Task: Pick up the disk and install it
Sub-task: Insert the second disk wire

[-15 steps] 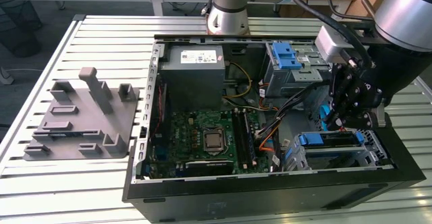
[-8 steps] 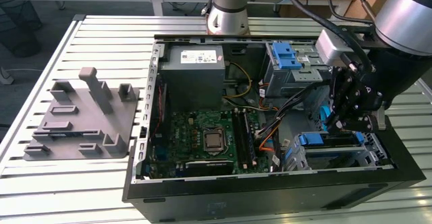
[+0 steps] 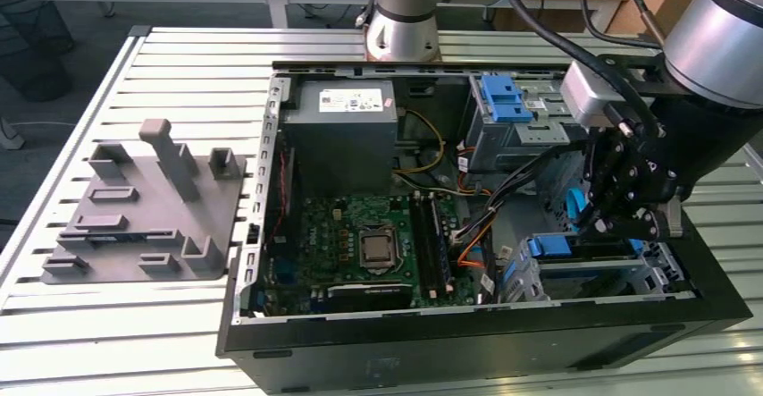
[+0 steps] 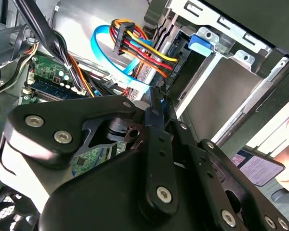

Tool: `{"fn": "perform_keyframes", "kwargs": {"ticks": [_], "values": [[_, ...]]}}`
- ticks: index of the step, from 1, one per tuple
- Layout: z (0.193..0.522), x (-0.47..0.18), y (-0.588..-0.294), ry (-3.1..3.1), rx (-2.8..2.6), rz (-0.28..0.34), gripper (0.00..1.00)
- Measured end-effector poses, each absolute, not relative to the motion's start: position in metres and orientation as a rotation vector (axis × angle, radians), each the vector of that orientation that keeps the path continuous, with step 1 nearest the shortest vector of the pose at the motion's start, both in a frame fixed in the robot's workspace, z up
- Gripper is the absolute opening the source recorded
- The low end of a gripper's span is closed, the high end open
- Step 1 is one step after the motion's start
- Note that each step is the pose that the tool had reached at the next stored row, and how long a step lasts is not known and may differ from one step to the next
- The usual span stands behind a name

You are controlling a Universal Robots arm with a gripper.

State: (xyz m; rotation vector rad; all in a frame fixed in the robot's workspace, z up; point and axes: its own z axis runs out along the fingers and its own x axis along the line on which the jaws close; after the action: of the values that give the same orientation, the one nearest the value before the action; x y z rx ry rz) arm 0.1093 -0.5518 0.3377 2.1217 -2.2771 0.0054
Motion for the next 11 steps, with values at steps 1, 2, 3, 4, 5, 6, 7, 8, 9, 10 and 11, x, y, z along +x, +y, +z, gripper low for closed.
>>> {"fn": "perform_keyframes", "kwargs": {"ticks": [1,2,3,4,5,6,7,8,9,10,11], "values": [[0.3376,0.1093,-0.5519,-2.277,2.121,0.005,0.16],[0.3373,0.1093,-0.5519,-2.278,2.121,0.005,0.16],[0.3370,0.1094,-0.5519,-2.278,2.121,0.005,0.16],[0.3367,0.1094,-0.5519,-2.278,2.121,0.005,0.16],[0.3363,0.1095,-0.5520,-2.278,2.121,0.005,0.16],[0.3360,0.1095,-0.5521,-2.279,2.120,0.005,0.16],[0.3358,0.1097,-0.5522,-2.279,2.120,0.005,0.16],[0.3354,0.1099,-0.5523,-2.279,2.119,0.005,0.16],[0.3352,0.1101,-0.5523,-2.280,2.119,0.005,0.16],[0.3350,0.1104,-0.5524,-2.280,2.118,0.005,0.16],[0.3349,0.1106,-0.5524,-2.281,2.117,0.005,0.16]]}}
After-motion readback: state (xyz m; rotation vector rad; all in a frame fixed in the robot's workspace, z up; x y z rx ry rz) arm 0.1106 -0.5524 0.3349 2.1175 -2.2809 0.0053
